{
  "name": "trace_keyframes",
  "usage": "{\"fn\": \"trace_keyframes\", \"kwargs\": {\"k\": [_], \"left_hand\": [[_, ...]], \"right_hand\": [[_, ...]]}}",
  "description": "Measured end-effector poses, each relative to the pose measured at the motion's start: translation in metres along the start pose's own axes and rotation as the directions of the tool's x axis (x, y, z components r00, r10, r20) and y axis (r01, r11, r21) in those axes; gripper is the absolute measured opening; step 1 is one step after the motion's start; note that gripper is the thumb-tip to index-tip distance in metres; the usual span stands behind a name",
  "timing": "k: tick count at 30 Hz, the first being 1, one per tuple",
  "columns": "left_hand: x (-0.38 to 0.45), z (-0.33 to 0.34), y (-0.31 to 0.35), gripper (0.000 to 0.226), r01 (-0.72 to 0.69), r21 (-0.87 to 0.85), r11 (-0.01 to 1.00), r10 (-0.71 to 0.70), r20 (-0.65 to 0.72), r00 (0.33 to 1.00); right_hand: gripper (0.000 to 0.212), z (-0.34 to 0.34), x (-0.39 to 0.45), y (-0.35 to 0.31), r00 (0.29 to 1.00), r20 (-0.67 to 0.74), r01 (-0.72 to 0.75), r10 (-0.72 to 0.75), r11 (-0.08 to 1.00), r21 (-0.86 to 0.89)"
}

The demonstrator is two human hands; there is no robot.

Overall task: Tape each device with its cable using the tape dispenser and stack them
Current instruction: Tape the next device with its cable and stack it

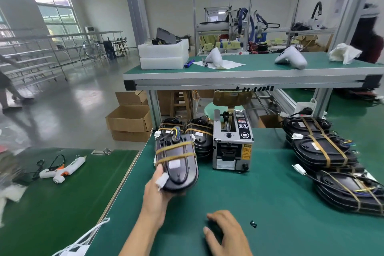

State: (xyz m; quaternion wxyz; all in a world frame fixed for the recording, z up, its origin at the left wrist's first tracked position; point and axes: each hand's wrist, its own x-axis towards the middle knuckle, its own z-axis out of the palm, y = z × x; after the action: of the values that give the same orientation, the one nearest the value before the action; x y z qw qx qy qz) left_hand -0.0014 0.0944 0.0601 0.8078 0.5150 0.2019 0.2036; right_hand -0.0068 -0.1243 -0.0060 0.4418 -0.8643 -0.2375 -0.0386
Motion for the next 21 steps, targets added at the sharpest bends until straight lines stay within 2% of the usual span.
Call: {"fn": "trace_keyframes", "kwargs": {"k": [2,5,8,10,15,17,21], "left_hand": [[0.024,0.02,0.021,0.029,0.007,0.03,1.0,-0.008,0.045,0.999],[0.063,0.053,0.048,0.027,0.08,0.163,0.983,-0.093,0.076,0.993],[0.1,0.08,0.063,0.042,0.141,0.279,0.95,-0.162,0.056,0.985],[0.121,0.093,0.068,0.049,0.162,0.297,0.941,-0.177,0.026,0.984],[0.161,0.101,0.075,0.051,0.16,0.379,0.912,-0.163,-0.024,0.986],[0.17,0.099,0.075,0.05,0.165,0.432,0.887,-0.176,-0.015,0.984],[0.181,0.098,0.07,0.044,0.168,0.464,0.87,-0.205,0.031,0.978]], "right_hand": [[0.031,0.002,-0.001,0.001,0.999,-0.034,-0.02,0.02,1.0,0.022],[0.027,0.008,0.001,0.005,0.998,-0.066,-0.021,0.023,0.999,0.041],[0.022,0.013,0.001,0.01,0.993,-0.114,-0.002,0.007,0.999,0.039],[0.024,0.017,0.002,0.016,0.991,-0.131,0.029,-0.024,0.999,0.036],[0.022,0.025,0.006,0.033,0.981,-0.114,0.156,-0.158,0.987,-0.021],[0.018,0.027,0.007,0.039,0.974,-0.11,0.193,-0.196,0.98,-0.039],[0.025,0.029,0.007,0.048,0.97,-0.07,0.225,-0.234,0.967,-0.121]]}}
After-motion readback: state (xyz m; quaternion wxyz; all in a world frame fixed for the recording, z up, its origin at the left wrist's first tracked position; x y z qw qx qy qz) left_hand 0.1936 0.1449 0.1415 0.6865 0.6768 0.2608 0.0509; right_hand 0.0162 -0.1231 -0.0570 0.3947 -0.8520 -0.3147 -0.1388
